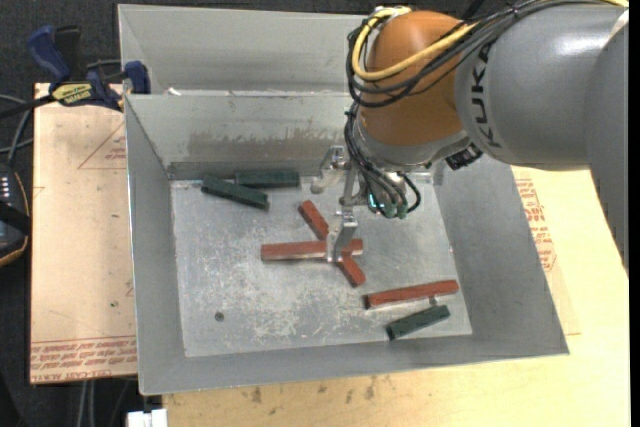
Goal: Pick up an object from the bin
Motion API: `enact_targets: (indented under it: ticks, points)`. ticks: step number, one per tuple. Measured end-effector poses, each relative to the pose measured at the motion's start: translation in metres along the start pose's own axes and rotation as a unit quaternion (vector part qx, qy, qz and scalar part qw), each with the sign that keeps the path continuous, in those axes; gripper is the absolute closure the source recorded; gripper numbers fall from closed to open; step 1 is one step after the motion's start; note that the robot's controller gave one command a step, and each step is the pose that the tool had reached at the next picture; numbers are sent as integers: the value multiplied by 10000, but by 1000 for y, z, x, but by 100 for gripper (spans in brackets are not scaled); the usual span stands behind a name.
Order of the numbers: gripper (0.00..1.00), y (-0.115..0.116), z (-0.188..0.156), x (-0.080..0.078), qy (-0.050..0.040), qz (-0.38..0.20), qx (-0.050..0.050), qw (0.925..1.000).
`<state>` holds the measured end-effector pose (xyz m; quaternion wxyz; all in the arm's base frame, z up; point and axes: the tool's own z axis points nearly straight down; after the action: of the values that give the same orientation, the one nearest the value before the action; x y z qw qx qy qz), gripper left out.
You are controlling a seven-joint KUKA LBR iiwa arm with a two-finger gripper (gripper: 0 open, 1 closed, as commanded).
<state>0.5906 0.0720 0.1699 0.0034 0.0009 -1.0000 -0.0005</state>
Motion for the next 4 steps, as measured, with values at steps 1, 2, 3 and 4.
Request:
enact_targets:
  ticks: [1, 2, 3, 4]
  points:
    - [0, 0, -4, -2, -37, 8, -2, 10000]
    - [0, -1, 31, 20, -19, -41, 1, 10000]
    - [0, -7, 27, 16, -41, 222, -2, 9997]
    - [0, 4, 47, 37, -29, 218, -2, 9998]
